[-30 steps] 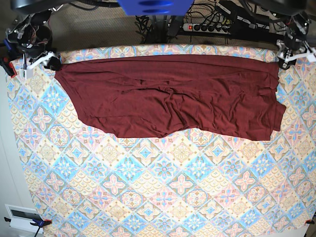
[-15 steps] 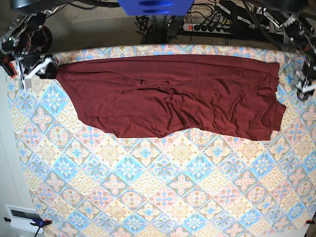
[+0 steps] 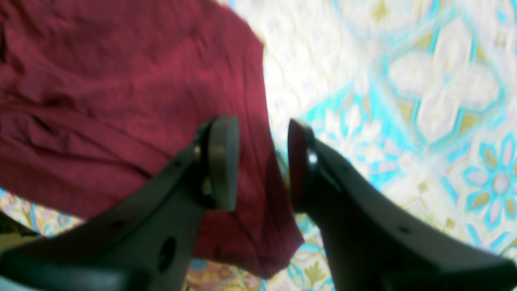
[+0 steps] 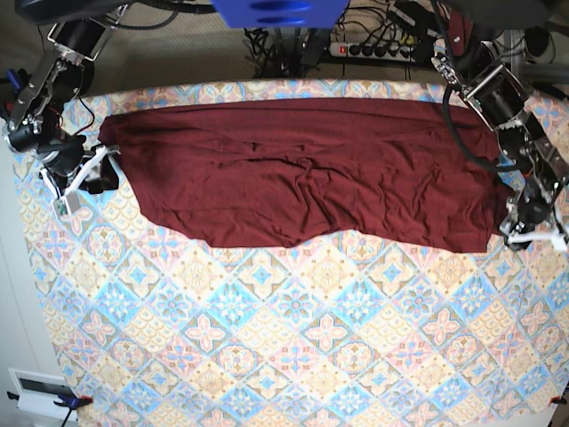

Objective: Layout the t-shirt on the table in an organized manner, then fold the t-shirt properly
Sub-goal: 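Release the shirt and move both grippers to the opposite shirt edge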

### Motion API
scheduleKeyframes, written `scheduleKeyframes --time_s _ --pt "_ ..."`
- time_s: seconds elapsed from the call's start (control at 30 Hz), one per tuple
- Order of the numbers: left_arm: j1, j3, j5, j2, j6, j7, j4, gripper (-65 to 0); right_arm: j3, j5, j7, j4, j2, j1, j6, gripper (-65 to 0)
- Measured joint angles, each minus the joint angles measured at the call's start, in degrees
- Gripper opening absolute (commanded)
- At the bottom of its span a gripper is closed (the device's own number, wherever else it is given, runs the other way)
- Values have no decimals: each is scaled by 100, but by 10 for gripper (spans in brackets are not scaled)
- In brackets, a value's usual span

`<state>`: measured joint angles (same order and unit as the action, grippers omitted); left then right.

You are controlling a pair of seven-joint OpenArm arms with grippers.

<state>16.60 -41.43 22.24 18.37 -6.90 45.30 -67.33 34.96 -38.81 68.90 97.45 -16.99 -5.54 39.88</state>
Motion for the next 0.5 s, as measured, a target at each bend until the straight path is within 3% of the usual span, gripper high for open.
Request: scheduleKeyframes --time_s 0.23,0.5 --pt "597 820 -181 -24 -26 -684 1062 -357 -114 -20 13 0 7 81 2 -449" --pt "868 852 -236 -11 4 -1351 2162 -357 -116 2 -20 0 -2 179 0 -449"
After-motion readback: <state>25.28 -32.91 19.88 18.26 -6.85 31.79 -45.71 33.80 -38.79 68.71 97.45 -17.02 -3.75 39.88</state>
